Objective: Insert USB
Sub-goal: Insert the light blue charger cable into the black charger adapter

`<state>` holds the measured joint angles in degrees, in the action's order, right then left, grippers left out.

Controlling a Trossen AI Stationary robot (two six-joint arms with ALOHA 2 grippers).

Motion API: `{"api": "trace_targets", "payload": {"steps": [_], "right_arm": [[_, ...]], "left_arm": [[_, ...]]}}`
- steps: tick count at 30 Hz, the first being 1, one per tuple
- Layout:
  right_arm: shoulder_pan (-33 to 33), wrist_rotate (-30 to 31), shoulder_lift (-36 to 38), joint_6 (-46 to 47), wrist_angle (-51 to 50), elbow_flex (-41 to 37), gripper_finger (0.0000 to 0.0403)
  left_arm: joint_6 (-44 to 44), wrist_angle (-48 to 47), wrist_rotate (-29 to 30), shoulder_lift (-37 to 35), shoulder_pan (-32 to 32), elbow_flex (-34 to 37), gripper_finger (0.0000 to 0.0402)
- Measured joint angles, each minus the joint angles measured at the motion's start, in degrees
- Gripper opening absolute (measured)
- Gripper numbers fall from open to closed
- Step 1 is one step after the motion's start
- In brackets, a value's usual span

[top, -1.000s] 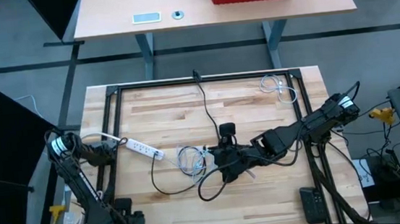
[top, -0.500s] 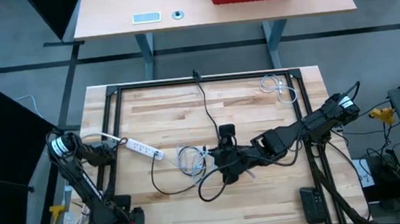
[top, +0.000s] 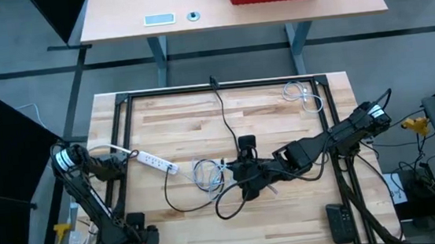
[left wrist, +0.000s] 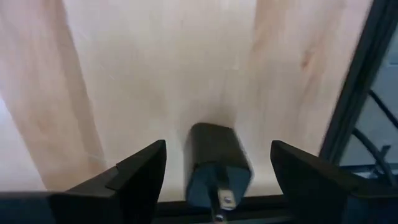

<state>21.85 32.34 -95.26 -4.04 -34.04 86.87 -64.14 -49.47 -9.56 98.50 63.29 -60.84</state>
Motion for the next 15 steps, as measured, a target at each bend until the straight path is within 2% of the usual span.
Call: {"api": "trace_targets", "payload": {"steps": [15], "right_arm": [[0.0, -1.05, 0.0, 0.37, -0.01, -0.04, 0.0012]], "left_arm": [[-1.02, 0.27, -1.19, 0.0, 1.3, 1.31, 0.0276]]}}
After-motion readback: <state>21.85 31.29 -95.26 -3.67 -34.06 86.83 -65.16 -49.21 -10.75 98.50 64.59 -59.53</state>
